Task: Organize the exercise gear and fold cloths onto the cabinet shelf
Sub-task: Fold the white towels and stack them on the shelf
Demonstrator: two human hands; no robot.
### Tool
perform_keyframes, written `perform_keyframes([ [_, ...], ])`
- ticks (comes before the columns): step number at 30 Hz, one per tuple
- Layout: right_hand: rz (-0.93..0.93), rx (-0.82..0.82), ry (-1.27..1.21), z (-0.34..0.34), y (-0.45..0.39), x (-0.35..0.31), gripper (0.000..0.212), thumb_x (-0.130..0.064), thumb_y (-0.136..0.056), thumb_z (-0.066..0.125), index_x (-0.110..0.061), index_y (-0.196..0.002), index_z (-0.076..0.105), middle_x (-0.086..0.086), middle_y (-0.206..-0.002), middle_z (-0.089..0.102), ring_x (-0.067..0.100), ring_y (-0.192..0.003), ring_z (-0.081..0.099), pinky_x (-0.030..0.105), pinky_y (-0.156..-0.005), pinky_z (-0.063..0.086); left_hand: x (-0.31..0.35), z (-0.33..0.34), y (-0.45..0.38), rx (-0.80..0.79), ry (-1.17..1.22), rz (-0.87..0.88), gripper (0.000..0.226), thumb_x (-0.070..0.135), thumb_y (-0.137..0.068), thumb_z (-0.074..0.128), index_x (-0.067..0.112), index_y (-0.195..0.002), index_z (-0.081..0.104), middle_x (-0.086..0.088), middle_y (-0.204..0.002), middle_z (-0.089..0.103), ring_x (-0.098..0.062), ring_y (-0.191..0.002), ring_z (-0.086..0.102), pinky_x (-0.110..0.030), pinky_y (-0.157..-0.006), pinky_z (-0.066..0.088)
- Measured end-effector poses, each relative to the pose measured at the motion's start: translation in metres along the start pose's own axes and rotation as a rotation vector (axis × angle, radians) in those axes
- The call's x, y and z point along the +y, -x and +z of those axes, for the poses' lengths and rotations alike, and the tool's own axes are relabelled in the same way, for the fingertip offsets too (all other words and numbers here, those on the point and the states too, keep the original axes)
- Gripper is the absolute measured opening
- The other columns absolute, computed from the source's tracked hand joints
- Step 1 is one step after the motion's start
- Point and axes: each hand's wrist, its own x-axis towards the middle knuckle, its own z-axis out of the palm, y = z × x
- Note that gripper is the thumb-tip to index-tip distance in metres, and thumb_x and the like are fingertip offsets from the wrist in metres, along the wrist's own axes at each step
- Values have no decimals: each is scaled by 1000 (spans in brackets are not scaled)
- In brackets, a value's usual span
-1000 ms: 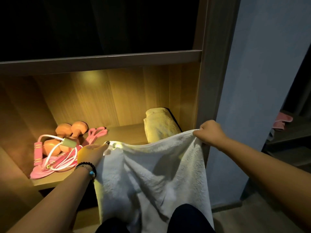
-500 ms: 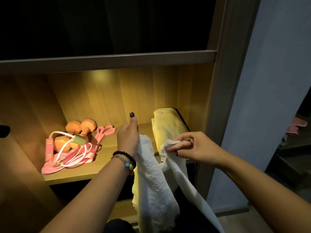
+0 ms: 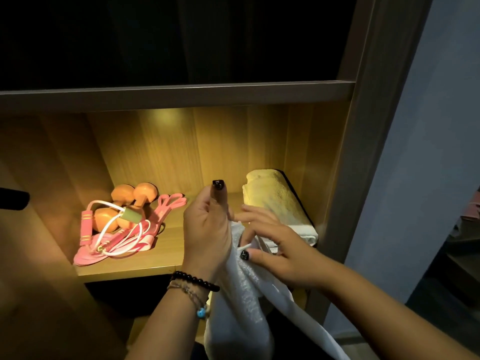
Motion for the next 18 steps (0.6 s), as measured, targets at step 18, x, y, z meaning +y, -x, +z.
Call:
perform_keyframes([
  [18,-23,191,155,-41,-86,12,5,-6,-87,64,-11,-85,66,2,-90,59,21,-77,53,30,-68,42,-38,-40,-44,35,-158,-146,23,12,-88,66,26,-101,53,-8,-100,67,-23,-96,65,-39,-84,56],
])
